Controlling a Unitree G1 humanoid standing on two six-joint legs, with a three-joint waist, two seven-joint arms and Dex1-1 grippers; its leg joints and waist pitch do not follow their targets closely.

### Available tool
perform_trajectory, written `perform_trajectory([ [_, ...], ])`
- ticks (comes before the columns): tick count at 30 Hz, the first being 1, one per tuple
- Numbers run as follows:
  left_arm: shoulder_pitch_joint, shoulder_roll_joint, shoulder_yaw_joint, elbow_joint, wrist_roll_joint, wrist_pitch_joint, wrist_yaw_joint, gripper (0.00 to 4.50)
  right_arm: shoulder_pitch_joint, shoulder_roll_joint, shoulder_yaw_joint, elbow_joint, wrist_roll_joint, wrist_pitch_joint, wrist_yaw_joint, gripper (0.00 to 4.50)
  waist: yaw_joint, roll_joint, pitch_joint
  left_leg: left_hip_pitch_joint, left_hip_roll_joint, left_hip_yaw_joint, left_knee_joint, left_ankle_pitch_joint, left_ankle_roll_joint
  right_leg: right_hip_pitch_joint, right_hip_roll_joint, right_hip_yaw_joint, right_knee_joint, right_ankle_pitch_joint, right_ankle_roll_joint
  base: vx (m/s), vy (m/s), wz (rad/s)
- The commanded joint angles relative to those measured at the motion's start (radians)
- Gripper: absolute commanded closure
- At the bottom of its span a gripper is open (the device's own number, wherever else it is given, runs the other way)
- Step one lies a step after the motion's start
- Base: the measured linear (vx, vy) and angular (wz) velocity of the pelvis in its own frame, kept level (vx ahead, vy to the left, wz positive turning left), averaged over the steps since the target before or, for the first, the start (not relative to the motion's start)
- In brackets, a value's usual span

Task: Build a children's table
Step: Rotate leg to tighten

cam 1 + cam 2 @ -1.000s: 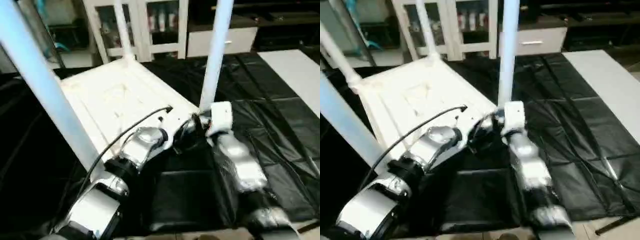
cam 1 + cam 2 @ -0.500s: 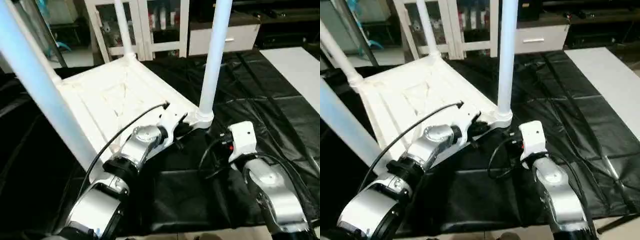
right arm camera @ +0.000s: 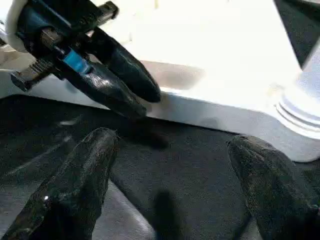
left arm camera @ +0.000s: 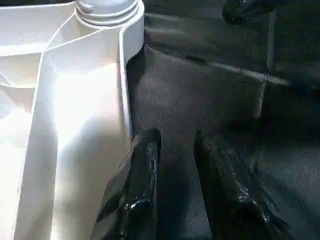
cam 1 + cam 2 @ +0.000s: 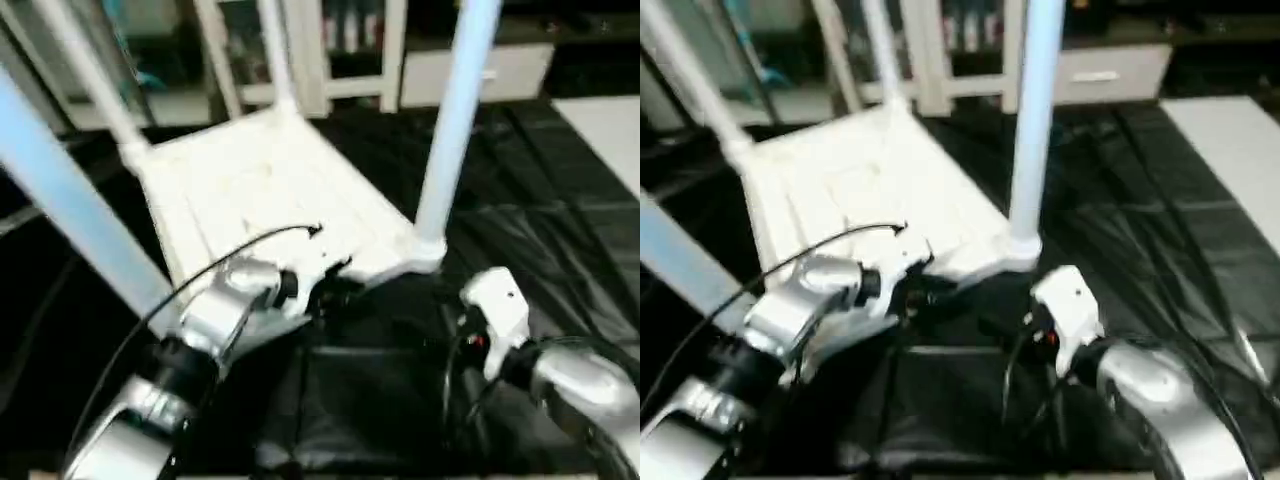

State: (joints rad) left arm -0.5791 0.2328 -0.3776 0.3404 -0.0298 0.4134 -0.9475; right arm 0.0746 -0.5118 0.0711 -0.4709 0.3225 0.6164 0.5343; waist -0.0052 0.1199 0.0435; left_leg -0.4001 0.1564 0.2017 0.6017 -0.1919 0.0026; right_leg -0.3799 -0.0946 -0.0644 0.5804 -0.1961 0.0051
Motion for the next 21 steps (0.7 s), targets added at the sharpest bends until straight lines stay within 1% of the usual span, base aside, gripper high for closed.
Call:
perform_trajectory([
  [1, 0.010, 0.004, -0.018, 0.003, 0.041, -0.005, 0.031, 3.12, -0.009, -0.001, 0.020, -0.029, 0.014, 0.024, 0.005, 0.63, -0.001, -0.039, -0.052, 0.033, 0.079, -0.043, -0.084, -0.237, 0.057, 0.028, -0.062, 0.042, -0.069, -0.239, -0.196, 0.000, 0.000, 0.00],
  [2, 0.011, 0.005, -0.021, 0.000, 0.049, 0.001, 0.047, 3.12, -0.010, -0.004, 0.027, -0.034, 0.018, 0.031, 0.004, 0.63, 0.002, -0.034, -0.055, 0.031, 0.079, -0.046, -0.084, -0.223, 0.052, 0.030, -0.064, 0.043, -0.065, -0.223, -0.190, 0.000, 0.000, 0.00],
  [3, 0.008, -0.002, -0.021, 0.012, 0.060, -0.002, 0.074, 3.12, -0.013, -0.002, 0.034, -0.037, 0.021, 0.038, 0.001, 0.63, 0.001, -0.042, -0.056, 0.029, 0.078, -0.045, -0.083, -0.216, 0.054, 0.030, -0.064, 0.043, -0.065, -0.214, -0.188, 0.000, 0.000, 0.00],
  [4, -0.010, -0.020, -0.016, 0.065, 0.087, -0.036, 0.140, 3.12, -0.018, 0.005, 0.047, -0.036, 0.027, 0.046, 0.000, 0.63, 0.001, -0.051, -0.056, 0.028, 0.077, -0.044, -0.083, -0.210, 0.058, 0.030, -0.063, 0.043, -0.065, -0.203, -0.189, 0.000, 0.000, 0.00],
  [5, -0.013, -0.023, -0.017, 0.074, 0.093, -0.044, 0.155, 3.12, -0.019, 0.006, 0.050, -0.037, 0.026, 0.049, 0.002, 0.63, 0.004, -0.044, -0.056, 0.029, 0.075, -0.045, -0.081, -0.209, 0.058, 0.029, -0.065, 0.043, -0.064, -0.206, -0.189, 0.000, 0.000, 0.00],
  [6, -0.027, -0.034, -0.014, 0.113, 0.109, -0.065, 0.200, 3.12, -0.020, 0.011, 0.060, -0.035, 0.022, 0.051, 0.004, 0.63, 0.006, -0.054, -0.057, 0.029, 0.076, -0.043, -0.081, -0.222, 0.054, 0.028, -0.065, 0.044, -0.069, -0.218, -0.183, 0.000, 0.000, 0.00],
  [7, -0.030, -0.037, -0.014, 0.121, 0.113, -0.068, 0.211, 3.12, -0.020, 0.012, 0.063, -0.035, 0.020, 0.053, 0.005, 0.63, 0.008, -0.052, -0.057, 0.028, 0.075, -0.044, -0.081, -0.222, 0.051, 0.029, -0.066, 0.044, -0.068, -0.222, -0.182, 0.000, 0.000, 0.00],
  [8, -0.033, -0.040, -0.013, 0.130, 0.117, -0.072, 0.223, 3.12, -0.020, 0.014, 0.066, -0.035, 0.018, 0.055, 0.006, 0.63, 0.010, -0.052, -0.055, 0.028, 0.076, -0.045, -0.083, -0.234, 0.046, 0.027, -0.066, 0.044, -0.071, -0.231, -0.177, 0.000, 0.000, 0.00],
  [9, -0.052, -0.049, -0.010, 0.168, 0.139, -0.087, 0.273, 3.12, -0.026, 0.010, 0.081, -0.032, 0.001, 0.057, 0.007, 0.63, 0.010, -0.048, -0.056, 0.027, 0.076, -0.047, -0.084, -0.238, 0.042, 0.030, -0.066, 0.044, -0.069, -0.230, -0.175, 0.000, 0.000, 0.00],
  [10, -0.083, -0.060, -0.004, 0.221, 0.165, -0.115, 0.340, 3.12, -0.029, 0.006, 0.095, -0.031, -0.007, 0.057, 0.015, 0.63, 0.006, -0.055, -0.054, 0.025, 0.073, -0.047, -0.085, -0.256, 0.035, 0.030, -0.063, 0.042, -0.072, -0.245, -0.166, 0.000, 0.000, 0.00],
  [11, -0.083, -0.060, -0.004, 0.221, 0.165, -0.115, 0.340, 3.12, -0.029, 0.006, 0.095, -0.031, -0.007, 0.057, 0.015, 0.63, 0.006, -0.055, -0.055, 0.027, 0.072, -0.047, -0.084, -0.268, 0.031, 0.028, -0.063, 0.042, -0.074, -0.259, -0.163, 0.000, 0.000, 0.00],
  [12, -0.112, -0.071, 0.008, 0.263, 0.177, -0.132, 0.392, 3.12, -0.029, 0.002, 0.101, -0.035, -0.010, 0.057, 0.013, 0.63, 0.004, -0.055, -0.054, 0.026, 0.071, -0.048, -0.083, -0.278, 0.025, 0.029, -0.066, 0.044, -0.076, -0.279, -0.158, 0.000, 0.000, 0.00],
  [15, -0.156, -0.088, 0.026, 0.336, 0.191, -0.181, 0.480, 3.12, -0.023, -0.002, 0.103, -0.037, -0.018, 0.052, 0.003, 0.63, 0.001, -0.059, -0.056, 0.024, 0.068, -0.049, -0.080, -0.276, 0.029, 0.029, -0.065, 0.043, -0.079, -0.295, -0.152, 0.000, 0.000, 0.00],
  [16, -0.173, -0.097, 0.033, 0.372, 0.198, -0.205, 0.524, 3.12, -0.020, -0.003, 0.103, -0.033, -0.024, 0.048, -0.003, 0.63, 0.001, -0.056, -0.056, 0.025, 0.068, -0.049, -0.079, -0.272, 0.033, 0.026, -0.064, 0.043, -0.080, -0.288, -0.156, 0.000, 0.000, 0.00],
  [18, -0.208, -0.114, 0.031, 0.456, 0.227, -0.271, 0.630, 3.12, -0.021, 0.001, 0.101, -0.023, -0.033, 0.046, -0.020, 0.63, 0.004, -0.060, -0.060, 0.025, 0.066, -0.048, -0.074, -0.254, 0.046, 0.028, -0.062, 0.042, -0.078, -0.251, -0.163, 0.000, 0.000, 0.00],
  [19, -0.220, -0.121, 0.030, 0.487, 0.233, -0.296, 0.658, 3.12, -0.022, 0.005, 0.100, -0.019, -0.035, 0.046, -0.024, 0.63, 0.007, -0.060, -0.061, 0.025, 0.068, -0.050, -0.075, -0.242, 0.051, 0.031, -0.065, 0.042, -0.076, -0.237, -0.167, 0.000, 0.000, 0.00],
  [21, -0.235, -0.133, 0.028, 0.530, 0.244, -0.338, 0.707, 3.12, -0.029, 0.011, 0.100, -0.013, -0.040, 0.046, -0.031, 0.63, 0.009, -0.060, -0.062, 0.022, 0.068, -0.049, -0.073, -0.217, 0.065, 0.030, -0.064, 0.041, -0.074, -0.211, -0.172, 0.000, 0.000, 0.00],
])
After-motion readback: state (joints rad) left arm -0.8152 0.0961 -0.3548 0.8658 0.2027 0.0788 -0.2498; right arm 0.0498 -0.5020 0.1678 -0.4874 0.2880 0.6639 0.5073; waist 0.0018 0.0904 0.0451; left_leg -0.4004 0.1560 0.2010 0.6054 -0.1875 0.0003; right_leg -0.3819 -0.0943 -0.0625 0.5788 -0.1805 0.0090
